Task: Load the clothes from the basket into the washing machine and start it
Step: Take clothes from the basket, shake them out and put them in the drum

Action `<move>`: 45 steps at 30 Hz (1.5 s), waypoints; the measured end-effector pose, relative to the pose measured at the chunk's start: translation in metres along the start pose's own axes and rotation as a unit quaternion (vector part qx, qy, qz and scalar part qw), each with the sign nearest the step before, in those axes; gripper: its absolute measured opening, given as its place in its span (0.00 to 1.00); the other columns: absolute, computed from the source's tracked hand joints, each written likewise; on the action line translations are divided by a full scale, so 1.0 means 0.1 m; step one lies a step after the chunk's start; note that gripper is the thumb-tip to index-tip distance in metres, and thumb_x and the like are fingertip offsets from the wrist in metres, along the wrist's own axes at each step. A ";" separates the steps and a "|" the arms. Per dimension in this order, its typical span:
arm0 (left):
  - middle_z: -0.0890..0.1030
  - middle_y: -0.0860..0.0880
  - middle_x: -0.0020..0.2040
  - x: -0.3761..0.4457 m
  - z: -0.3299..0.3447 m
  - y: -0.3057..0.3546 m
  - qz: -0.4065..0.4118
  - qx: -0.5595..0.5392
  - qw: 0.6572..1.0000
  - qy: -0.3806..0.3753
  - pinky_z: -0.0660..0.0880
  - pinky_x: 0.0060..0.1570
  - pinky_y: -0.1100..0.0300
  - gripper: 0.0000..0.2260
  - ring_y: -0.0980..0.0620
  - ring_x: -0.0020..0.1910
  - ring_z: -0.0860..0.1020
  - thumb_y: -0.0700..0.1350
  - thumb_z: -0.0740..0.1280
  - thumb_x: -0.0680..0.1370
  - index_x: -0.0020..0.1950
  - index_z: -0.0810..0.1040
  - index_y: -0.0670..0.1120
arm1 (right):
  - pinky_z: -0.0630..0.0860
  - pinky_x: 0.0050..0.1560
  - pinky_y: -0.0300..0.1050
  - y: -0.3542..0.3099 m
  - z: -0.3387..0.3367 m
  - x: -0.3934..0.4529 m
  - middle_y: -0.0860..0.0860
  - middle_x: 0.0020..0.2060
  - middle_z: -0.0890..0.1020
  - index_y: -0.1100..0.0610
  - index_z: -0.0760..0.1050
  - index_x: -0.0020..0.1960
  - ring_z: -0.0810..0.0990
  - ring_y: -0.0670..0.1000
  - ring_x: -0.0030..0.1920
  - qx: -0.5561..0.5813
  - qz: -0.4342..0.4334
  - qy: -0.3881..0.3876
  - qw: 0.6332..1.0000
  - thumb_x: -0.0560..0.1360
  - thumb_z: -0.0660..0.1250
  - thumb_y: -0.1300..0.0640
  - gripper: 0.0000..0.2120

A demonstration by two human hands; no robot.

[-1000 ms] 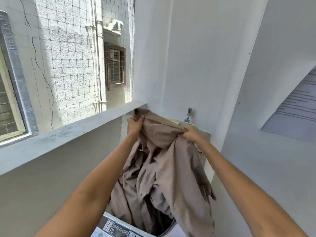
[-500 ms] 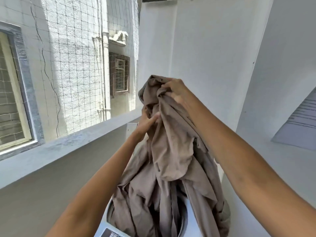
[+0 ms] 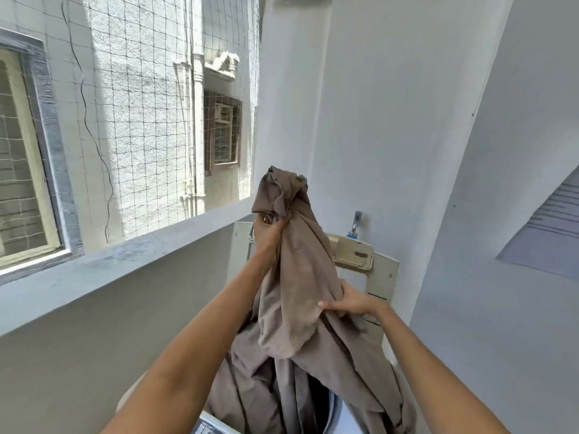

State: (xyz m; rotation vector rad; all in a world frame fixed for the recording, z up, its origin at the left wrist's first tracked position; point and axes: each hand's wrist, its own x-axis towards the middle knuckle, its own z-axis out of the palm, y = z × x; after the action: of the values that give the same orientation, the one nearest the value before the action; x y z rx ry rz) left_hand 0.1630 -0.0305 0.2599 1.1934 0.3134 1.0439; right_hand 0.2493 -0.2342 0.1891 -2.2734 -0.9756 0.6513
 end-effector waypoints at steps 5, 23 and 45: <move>0.81 0.48 0.53 0.08 -0.18 -0.13 -0.032 0.063 0.996 0.048 0.76 0.55 0.54 0.24 0.50 0.52 0.79 0.50 0.76 0.68 0.61 0.74 0.44 | 0.76 0.50 0.49 0.16 0.21 0.16 0.57 0.50 0.83 0.61 0.78 0.57 0.80 0.57 0.52 -0.010 0.039 0.118 0.992 0.74 0.66 0.59 0.12; 0.68 0.46 0.67 0.20 -0.51 0.44 0.059 0.360 0.912 -0.186 0.68 0.65 0.53 0.32 0.50 0.67 0.68 0.53 0.71 0.73 0.71 0.63 0.45 | 0.67 0.28 0.39 -1.82 -0.88 0.20 0.50 0.25 0.74 0.57 0.79 0.38 0.72 0.47 0.25 0.196 -0.096 0.247 0.944 0.68 0.56 0.71 0.15; 0.83 0.51 0.41 0.00 -0.12 0.15 -0.023 0.137 0.989 0.061 0.78 0.52 0.45 0.12 0.47 0.44 0.80 0.55 0.71 0.65 0.45 0.79 0.53 | 0.72 0.49 0.46 -0.12 -0.15 0.04 0.59 0.54 0.81 0.60 0.77 0.56 0.78 0.60 0.57 -0.167 0.014 0.223 0.960 0.77 0.62 0.53 0.13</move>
State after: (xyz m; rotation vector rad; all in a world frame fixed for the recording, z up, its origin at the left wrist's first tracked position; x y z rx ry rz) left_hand 0.1471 -0.0232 0.2687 1.3626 0.5910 1.0593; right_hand 0.2557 -0.2289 0.2070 -2.5694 -0.8761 -0.0358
